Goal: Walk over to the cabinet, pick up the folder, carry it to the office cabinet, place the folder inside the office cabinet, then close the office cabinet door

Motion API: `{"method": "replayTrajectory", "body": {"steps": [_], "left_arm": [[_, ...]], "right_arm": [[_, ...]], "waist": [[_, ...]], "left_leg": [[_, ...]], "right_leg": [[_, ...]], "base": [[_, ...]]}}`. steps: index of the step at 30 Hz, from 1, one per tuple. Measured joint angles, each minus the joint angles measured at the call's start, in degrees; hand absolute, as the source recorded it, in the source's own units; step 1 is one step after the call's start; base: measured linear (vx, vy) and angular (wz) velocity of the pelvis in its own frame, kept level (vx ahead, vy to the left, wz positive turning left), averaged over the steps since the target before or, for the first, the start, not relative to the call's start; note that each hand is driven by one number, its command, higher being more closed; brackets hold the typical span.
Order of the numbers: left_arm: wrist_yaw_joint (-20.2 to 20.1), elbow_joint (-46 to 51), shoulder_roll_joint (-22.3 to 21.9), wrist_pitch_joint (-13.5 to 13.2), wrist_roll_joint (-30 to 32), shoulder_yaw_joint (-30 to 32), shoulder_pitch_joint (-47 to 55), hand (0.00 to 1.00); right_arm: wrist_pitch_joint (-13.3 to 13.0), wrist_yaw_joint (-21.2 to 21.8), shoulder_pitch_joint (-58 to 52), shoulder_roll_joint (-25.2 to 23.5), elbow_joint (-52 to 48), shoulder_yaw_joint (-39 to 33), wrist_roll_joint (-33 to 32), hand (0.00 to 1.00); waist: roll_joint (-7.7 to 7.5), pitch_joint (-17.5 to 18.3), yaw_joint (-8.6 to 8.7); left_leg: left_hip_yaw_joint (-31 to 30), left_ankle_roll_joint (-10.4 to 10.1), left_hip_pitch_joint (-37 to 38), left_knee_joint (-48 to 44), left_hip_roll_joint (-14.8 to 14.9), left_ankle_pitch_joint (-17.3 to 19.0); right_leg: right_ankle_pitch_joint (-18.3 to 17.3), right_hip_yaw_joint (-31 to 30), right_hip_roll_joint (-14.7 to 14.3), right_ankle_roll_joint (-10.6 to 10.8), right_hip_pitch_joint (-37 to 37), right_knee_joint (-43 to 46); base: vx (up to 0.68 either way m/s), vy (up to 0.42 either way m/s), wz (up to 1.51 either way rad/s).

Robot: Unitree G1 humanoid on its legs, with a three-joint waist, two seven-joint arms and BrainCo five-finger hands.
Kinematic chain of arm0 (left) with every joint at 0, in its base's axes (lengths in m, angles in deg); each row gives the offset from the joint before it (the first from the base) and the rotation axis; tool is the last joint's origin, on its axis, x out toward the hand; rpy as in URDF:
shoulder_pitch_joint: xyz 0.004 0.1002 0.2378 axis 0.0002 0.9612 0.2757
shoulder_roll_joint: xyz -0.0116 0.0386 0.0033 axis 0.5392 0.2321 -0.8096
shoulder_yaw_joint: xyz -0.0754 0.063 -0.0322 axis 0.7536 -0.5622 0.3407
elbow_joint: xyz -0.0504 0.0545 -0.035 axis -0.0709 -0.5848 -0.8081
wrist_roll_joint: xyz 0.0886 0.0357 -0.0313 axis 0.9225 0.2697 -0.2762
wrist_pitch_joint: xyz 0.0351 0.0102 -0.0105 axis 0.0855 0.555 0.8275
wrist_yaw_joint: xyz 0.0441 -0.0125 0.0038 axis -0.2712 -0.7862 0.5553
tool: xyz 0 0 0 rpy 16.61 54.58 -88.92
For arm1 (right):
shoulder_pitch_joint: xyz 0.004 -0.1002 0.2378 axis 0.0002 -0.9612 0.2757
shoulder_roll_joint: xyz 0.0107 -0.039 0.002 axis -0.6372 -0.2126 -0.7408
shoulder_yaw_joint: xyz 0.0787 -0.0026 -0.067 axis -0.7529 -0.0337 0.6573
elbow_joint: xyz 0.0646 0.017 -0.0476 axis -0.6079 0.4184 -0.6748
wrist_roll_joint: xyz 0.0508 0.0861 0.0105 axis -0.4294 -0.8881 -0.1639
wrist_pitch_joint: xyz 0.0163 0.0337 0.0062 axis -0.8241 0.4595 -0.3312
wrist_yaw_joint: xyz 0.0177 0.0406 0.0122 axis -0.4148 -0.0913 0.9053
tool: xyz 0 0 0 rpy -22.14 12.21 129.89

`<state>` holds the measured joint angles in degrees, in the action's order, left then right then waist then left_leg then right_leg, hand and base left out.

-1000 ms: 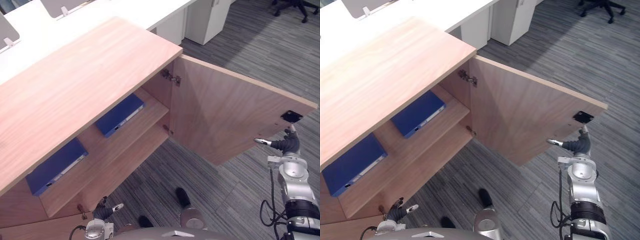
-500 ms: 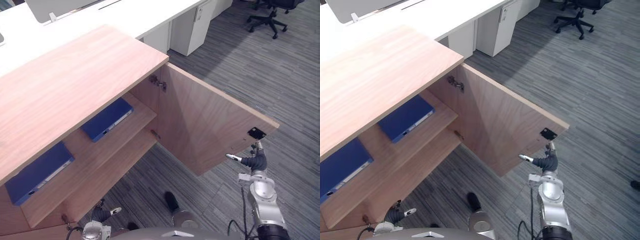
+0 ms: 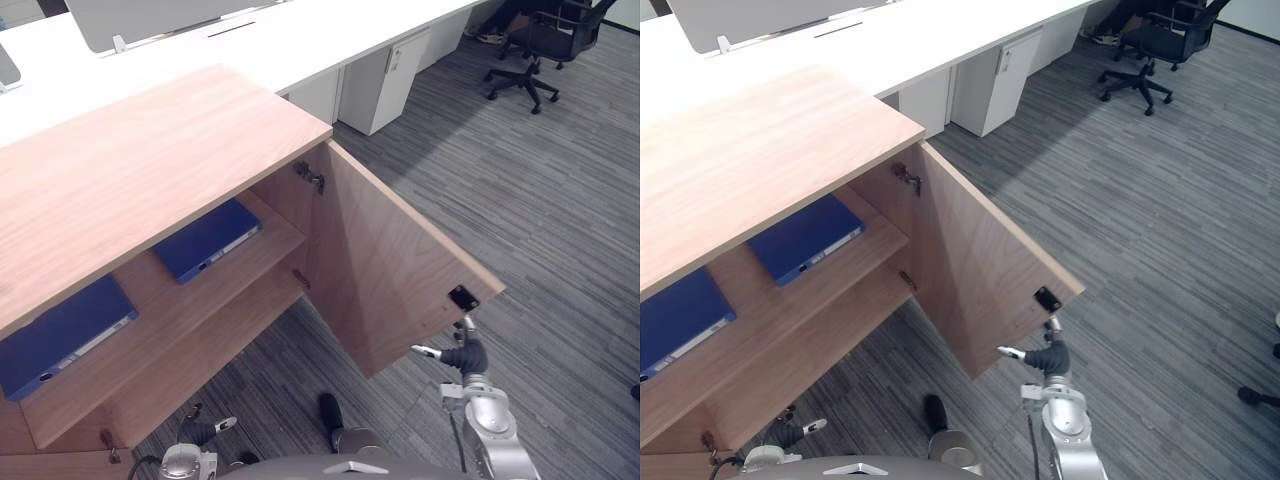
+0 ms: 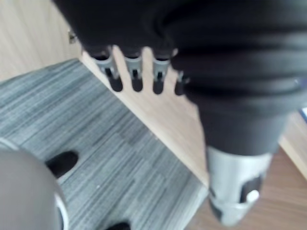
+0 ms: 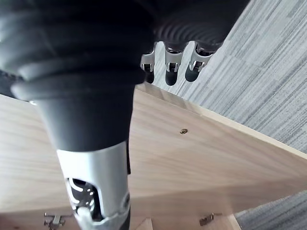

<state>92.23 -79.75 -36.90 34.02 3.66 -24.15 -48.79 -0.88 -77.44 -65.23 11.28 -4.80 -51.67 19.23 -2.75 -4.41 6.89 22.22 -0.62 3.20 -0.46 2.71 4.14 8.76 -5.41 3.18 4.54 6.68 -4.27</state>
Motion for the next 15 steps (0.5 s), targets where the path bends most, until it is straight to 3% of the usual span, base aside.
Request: {"method": "replayTrajectory", "body": {"steps": [4,5,7,12,15], "left_arm": [[0.5,0.0,-0.1,0.3,0.0,0.1,-1.9,0.0],[0.5,0.0,-0.2,0.4,0.0,0.0,-2.2,0.0],[0.6,0.0,-0.3,0.4,0.0,-0.1,-2.7,0.0],[0.8,-0.2,-0.7,0.5,0.0,-0.4,-1.7,0.0],[1.5,-0.3,-0.9,0.5,0.0,-1.2,-1.7,0.0]], "right_arm": [[0.0,1.5,-0.8,-0.7,0.2,10.4,0.2,0.0],[0.0,3.4,-0.3,-1.4,0.4,15.8,0.4,0.0],[0.0,5.0,0.9,-3.4,0.8,19.7,2.1,0.0],[-0.6,7.9,6.5,-6.7,1.1,26.3,6.0,0.0],[-1.2,8.8,9.6,-8.7,3.9,26.8,7.0,0.0]], "waist": [[-0.15,0.1,-1.31],[-0.22,0.3,-2.26],[-0.39,0.8,-3.91],[-1.13,1.5,-6.38],[-1.54,1.7,-6.5]], "left_leg": [[-3.6,-0.7,0.4,3.4,0.4,-3.2],[-4.8,-1.2,1.1,4.8,0.8,-4.3],[-6.5,-1.4,1.1,5.3,0.9,-5.1],[-9.3,-1.3,1.0,5.3,0.5,-5.6],[-10.4,-0.6,0.8,5.4,-0.6,-5.7]], "right_leg": [[-0.1,2.8,-0.8,-0.1,-0.4,-0.1],[-0.4,3.5,-1.3,-0.5,-1.0,-0.1],[-0.5,5.0,-1.4,-0.7,-1.7,-0.1],[-1.5,6.5,-0.7,-0.7,-2.7,0.7],[-1.9,7.7,0.7,-0.3,-3.0,1.3]], "base": [[-0.04,-0.068,0.35],[-0.02,-0.058,0.43],[-0.02,-0.038,0.47],[-0.01,0.012,0.39],[0.01,0.074,0.26]]}}
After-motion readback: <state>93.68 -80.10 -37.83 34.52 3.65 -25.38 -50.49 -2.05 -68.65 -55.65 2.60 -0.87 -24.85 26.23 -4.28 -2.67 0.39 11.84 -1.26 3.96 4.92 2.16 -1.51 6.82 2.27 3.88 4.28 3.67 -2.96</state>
